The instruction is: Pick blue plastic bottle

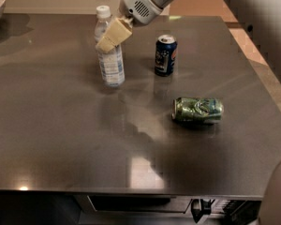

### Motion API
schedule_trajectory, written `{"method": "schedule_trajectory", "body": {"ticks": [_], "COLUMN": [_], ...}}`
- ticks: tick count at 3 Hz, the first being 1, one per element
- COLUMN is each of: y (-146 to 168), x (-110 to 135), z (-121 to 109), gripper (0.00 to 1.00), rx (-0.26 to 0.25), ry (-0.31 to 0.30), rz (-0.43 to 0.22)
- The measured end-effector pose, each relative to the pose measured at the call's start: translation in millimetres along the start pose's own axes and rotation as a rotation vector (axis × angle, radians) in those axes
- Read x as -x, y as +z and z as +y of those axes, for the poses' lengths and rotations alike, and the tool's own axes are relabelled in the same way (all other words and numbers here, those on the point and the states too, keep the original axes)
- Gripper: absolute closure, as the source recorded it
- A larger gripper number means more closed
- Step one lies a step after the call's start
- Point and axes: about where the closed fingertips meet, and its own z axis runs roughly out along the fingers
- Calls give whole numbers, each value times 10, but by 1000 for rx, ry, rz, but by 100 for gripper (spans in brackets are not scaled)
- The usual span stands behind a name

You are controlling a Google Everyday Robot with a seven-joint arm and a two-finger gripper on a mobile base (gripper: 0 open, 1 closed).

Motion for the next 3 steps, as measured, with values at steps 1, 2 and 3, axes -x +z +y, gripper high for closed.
{"method": "schedule_trajectory", "body": {"ticks": [1, 2, 3], "y": [-289, -560, -559], "x": [88, 205, 205], "z": [170, 310, 310], "gripper": [100, 100, 100], "rx": [51, 97, 97], "ry": [-44, -95, -95], "rz": [-13, -32, -32]}}
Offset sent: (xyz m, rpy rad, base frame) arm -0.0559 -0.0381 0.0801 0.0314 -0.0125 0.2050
